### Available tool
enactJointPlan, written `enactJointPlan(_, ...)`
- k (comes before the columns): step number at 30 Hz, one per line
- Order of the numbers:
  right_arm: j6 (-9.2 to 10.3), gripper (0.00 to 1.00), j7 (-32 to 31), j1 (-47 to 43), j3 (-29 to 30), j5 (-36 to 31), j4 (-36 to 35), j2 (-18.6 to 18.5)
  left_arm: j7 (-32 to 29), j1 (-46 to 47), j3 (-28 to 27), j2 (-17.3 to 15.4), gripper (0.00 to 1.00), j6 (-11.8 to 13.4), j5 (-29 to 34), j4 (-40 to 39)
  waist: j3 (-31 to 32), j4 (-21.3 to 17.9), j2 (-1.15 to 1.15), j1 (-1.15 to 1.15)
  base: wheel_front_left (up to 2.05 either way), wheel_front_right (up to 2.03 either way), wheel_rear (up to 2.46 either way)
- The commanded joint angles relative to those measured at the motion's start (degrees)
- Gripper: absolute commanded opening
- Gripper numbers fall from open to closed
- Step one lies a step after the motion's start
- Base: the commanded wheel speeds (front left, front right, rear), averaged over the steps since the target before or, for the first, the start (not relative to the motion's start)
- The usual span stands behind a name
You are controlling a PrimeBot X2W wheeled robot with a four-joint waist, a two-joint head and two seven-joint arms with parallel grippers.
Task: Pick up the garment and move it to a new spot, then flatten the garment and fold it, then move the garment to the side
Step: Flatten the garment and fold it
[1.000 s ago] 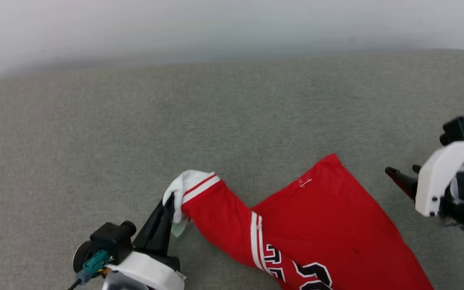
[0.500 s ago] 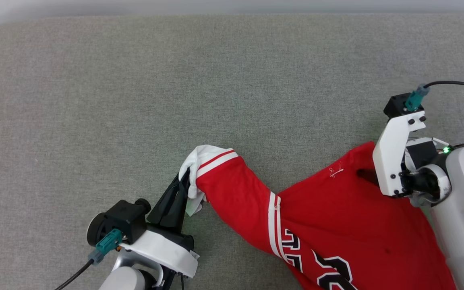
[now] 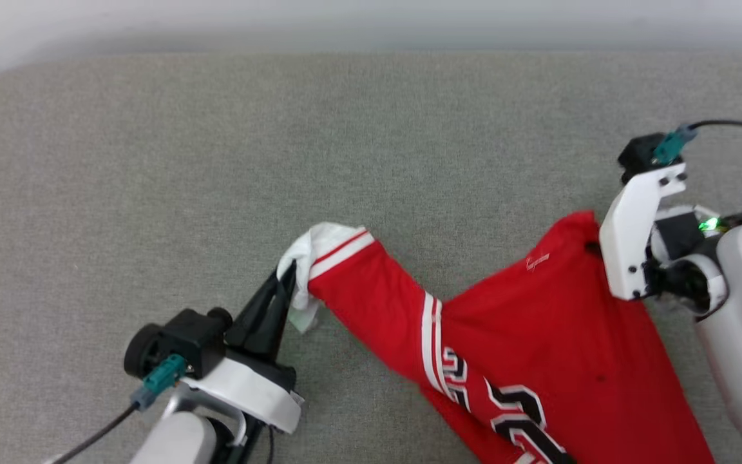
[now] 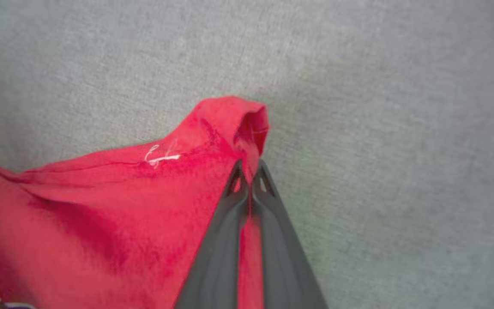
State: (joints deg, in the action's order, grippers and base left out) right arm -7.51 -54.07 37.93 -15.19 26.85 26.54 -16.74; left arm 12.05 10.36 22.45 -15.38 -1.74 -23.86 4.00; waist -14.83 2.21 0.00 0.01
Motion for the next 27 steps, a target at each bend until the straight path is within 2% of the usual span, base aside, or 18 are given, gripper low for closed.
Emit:
enactJointPlan(1, 0.03, 0.00, 1.5, 1.3, 0.7, 0.4, -1.2, -0.8, -0.3, 1.5, 0.0, -1.1, 0.00, -0.4, 0.7, -0.5, 2.3, -0.1, 0.00, -0.01, 0.00, 0.00, 0.00)
enactJointPlan(7, 0.03, 0.00, 5.0, 0.8, 4.3, 0.1, -6.6, -2.5, -3.1, 7.7, -0.2, -5.6, 0.00, -1.9, 3.2, -3.5, 8.4, -0.6, 0.00, -0.01, 0.00, 0.00, 0.00)
enactJointPlan(14, 0.04, 0.00, 4.9, 1.5, 9.4, -0.9, -11.9, -3.2, -7.5, 17.3, -0.3, -8.8, 0.00, -3.7, 3.7, -6.3, 13.0, -1.0, 0.00, -0.01, 0.00, 0.00, 0.00)
enactJointPlan(21, 0.04, 0.00, 5.2, 6.5, 13.4, -2.4, -15.2, -2.9, -10.0, 30.2, 1.1, -10.5, 0.00, -5.2, 2.5, -2.1, 12.2, -1.2, 0.00, -0.01, 0.00, 0.00, 0.00)
enactJointPlan(27, 0.04, 0.00, 5.6, 15.6, 16.8, -4.7, -15.6, -2.4, -10.7, 45.3, 2.3, -11.6, 0.00, -5.6, 0.5, 7.6, 7.1, -2.0, 0.00, -0.01, 0.00, 0.00, 0.00)
